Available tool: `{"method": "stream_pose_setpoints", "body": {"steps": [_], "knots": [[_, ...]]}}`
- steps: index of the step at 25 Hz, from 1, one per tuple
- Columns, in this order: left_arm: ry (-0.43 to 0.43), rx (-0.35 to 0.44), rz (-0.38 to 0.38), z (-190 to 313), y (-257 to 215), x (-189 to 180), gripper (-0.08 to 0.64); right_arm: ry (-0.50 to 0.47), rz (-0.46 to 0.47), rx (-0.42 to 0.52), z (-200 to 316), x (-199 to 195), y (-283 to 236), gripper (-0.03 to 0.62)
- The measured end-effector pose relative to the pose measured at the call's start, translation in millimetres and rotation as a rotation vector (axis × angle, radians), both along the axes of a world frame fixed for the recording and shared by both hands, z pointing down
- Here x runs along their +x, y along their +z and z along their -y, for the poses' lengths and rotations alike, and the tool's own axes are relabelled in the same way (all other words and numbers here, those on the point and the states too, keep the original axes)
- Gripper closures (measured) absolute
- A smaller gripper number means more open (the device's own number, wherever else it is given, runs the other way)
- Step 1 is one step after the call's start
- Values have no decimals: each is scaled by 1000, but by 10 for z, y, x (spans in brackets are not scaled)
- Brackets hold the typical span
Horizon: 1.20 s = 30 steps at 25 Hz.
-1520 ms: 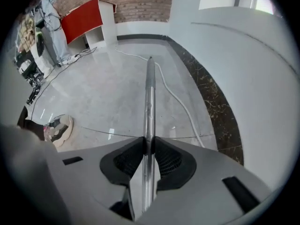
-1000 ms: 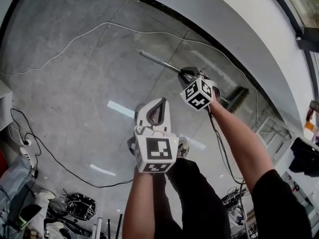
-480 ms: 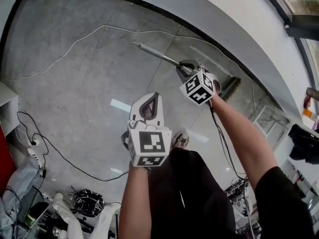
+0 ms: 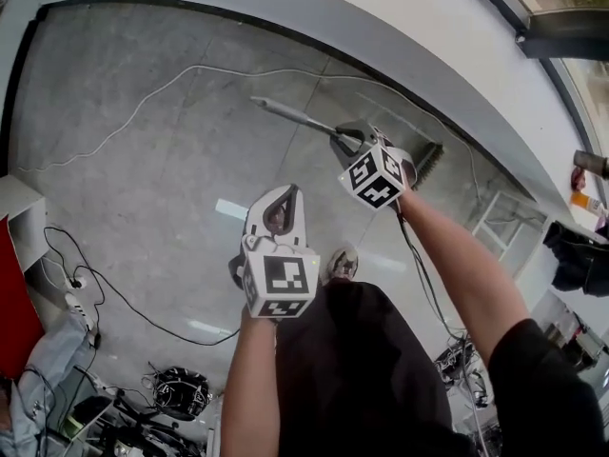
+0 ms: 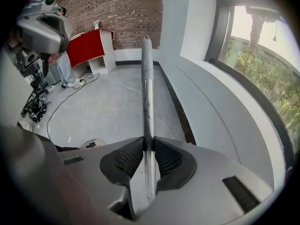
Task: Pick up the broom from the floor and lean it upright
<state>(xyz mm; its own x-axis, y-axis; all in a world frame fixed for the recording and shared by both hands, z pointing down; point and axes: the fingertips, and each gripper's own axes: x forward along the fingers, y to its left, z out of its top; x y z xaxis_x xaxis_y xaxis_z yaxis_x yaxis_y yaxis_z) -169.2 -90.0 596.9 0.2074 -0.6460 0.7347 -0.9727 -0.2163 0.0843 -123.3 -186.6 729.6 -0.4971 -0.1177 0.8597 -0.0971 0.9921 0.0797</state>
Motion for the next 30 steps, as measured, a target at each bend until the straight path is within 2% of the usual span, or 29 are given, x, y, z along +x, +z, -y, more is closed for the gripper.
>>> {"method": "stream_pose_setpoints", "body": {"steps": [7, 21, 26, 30], "knots": [[29, 14, 12, 105, -121, 17, 554, 64, 42, 27, 112, 138, -394, 520], [131, 25, 44, 108, -271, 507, 554, 138, 104, 81, 96, 570, -932, 520], [171, 31, 60, 46, -232, 737, 554, 207, 156, 111, 146, 777, -1142, 520], [170, 40, 53, 1, -261, 928, 554, 238, 180, 133, 115, 965, -1285, 519]]}}
